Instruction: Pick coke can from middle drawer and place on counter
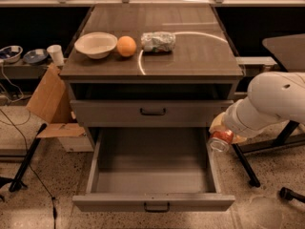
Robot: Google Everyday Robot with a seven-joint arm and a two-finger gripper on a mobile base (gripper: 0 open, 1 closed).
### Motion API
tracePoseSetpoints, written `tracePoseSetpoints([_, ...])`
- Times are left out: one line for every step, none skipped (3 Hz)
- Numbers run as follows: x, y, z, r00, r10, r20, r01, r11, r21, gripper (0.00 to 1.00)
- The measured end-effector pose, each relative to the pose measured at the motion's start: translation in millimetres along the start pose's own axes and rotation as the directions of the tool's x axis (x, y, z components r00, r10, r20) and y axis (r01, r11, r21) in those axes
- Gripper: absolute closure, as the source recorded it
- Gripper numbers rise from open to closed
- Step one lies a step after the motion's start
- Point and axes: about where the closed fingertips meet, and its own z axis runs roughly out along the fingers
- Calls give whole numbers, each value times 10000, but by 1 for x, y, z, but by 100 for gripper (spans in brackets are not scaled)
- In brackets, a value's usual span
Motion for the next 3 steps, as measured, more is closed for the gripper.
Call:
tracePoseSetpoints([2,31,-42,9966,-350,744,369,9990,-251,100])
tracePoseSetpoints([3,66,-72,9900,-612,1275,676,9966,-463,100])
tracePoseSetpoints([-2,95,-92,9832,-732,1673,834,9950,-548,100])
